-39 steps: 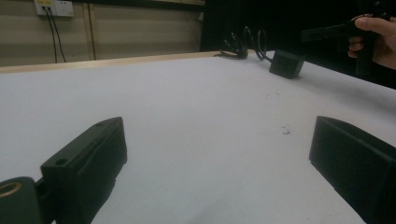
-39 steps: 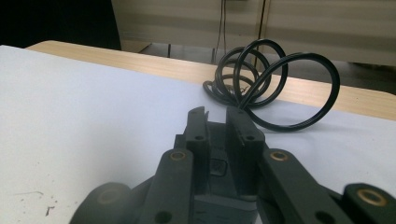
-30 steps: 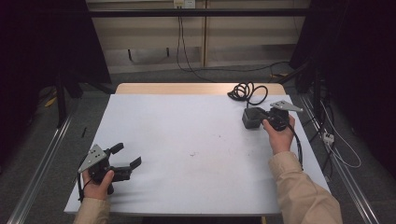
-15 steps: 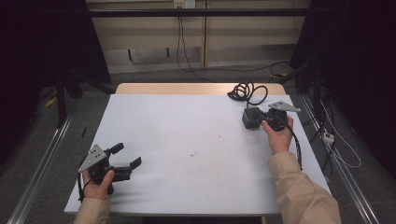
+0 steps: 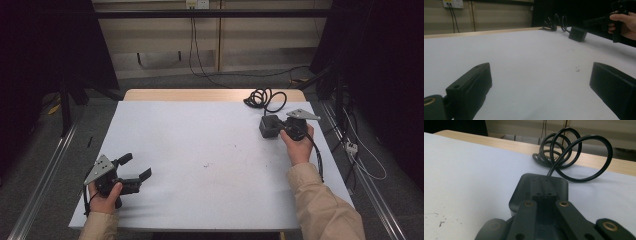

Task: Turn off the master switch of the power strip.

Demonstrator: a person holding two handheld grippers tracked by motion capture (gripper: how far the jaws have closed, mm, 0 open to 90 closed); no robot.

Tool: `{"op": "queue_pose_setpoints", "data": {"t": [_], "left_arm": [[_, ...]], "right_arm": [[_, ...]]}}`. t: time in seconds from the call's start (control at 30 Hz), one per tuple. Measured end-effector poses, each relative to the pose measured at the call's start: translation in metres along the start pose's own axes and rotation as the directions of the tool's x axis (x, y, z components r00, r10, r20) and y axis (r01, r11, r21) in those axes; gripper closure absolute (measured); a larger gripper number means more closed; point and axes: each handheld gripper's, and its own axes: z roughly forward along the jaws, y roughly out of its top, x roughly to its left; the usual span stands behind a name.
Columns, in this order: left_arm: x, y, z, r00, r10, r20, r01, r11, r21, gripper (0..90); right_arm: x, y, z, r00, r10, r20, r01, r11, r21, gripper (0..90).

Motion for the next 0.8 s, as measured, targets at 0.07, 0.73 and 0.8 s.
{"op": "queue_pose_setpoints", "data": {"t": [0.07, 0.73, 0.8], "left_arm": [[0.0000, 0.0000, 0.0000, 1.0000, 0.000, 0.001, 0.000, 1.0000, 0.000, 3.9], [-0.0001, 0.0000, 0.0002, 1.0000, 0.001, 0.002, -0.001, 1.0000, 0.001, 3.9], [-0.0001, -0.0001, 0.0004, 1.0000, 0.003, 0.002, -0.003, 1.0000, 0.003, 3.9]], "right_arm": [[-0.0002, -0.0002, 0.0002, 1.0000, 0.001, 0.002, -0.001, 1.000, 0.002, 90.0], [-0.0006, -0.0013, 0.0025, 0.9998, -0.013, 0.011, 0.013, 1.000, -0.001, 90.0], [0.0011, -0.0011, 0.0029, 0.9997, -0.020, 0.012, 0.020, 1.000, 0.003, 90.0]]}}
